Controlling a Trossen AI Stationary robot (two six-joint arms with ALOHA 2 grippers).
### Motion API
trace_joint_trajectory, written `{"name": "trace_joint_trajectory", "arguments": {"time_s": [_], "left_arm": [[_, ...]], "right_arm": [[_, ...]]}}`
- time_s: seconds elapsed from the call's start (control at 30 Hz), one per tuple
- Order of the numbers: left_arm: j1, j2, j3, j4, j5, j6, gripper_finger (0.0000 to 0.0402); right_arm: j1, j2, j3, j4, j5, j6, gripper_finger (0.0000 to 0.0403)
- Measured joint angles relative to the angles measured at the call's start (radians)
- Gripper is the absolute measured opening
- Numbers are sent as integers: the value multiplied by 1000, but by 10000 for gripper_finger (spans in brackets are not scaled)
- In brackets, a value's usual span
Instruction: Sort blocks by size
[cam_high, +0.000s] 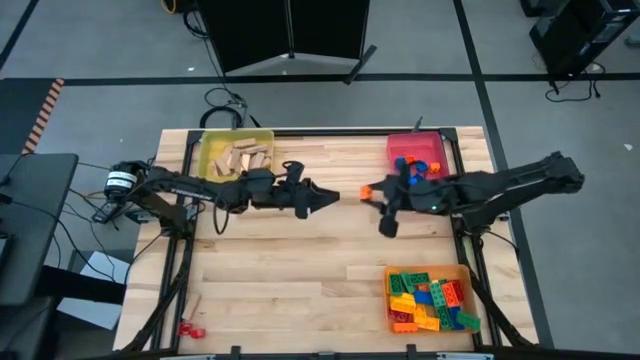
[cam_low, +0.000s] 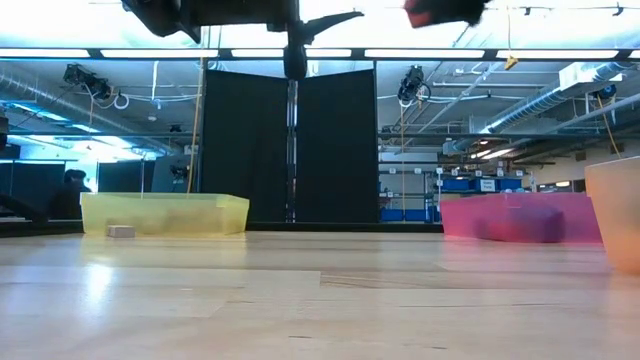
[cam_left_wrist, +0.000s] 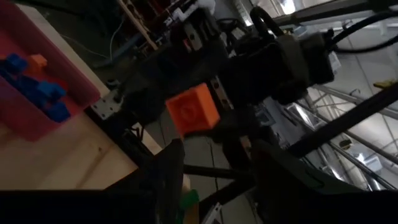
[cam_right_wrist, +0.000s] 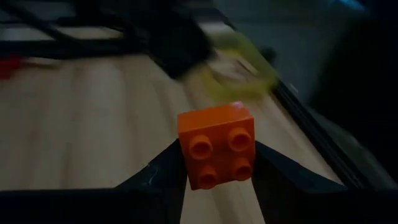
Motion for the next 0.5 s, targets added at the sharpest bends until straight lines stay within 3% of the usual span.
{"name": "trace_joint_trajectory", "arguments": {"time_s": [0.2,0.37,0.5], "left_arm": [[20,0,0,-1,0,-1,193],[20,1,0,-5,-18,78,193],[-14,1,0,-1,-100,211,184]], "right_arm": [[-35,-112,0,-338,167,286,162],[-181,-148,0,-590,172,428,162],[-361,-127,-1,-679,112,439,162]]}}
